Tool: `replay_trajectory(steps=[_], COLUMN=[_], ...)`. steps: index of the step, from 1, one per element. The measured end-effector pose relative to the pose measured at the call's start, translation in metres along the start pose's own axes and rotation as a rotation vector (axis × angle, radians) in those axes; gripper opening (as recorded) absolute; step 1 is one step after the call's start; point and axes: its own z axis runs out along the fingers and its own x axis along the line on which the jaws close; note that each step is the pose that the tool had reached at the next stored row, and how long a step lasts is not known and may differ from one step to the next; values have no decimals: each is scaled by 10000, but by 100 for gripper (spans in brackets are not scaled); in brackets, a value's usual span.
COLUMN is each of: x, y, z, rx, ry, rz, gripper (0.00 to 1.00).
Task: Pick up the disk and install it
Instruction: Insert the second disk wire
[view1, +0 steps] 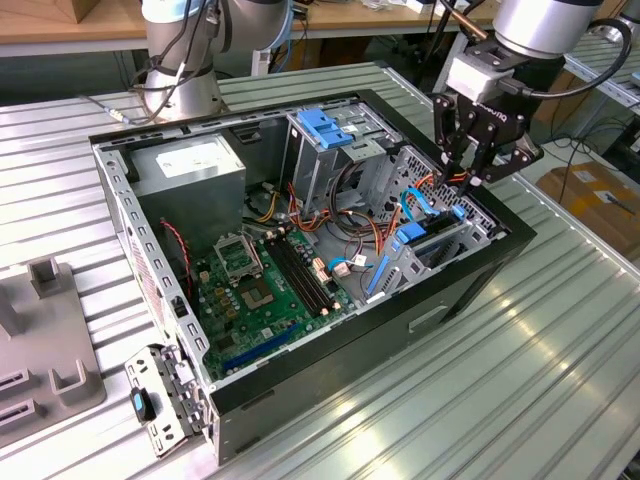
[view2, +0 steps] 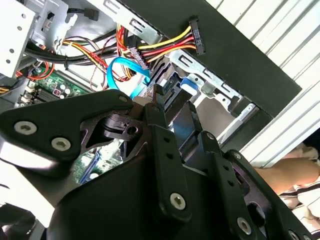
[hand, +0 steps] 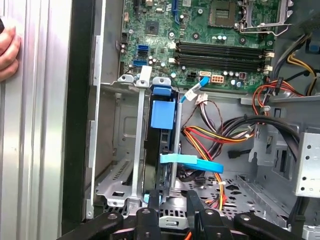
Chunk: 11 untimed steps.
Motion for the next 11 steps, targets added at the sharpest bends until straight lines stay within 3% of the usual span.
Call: replay_trajectory(steps=[2,5,11], x=[-10,-14,-14], y=[-8,-13,-13], z=[5,7,7], rx=[26,41,42], ry=[-33,-53,-54], rz=[-562,-883,-893], gripper=[36,36,36])
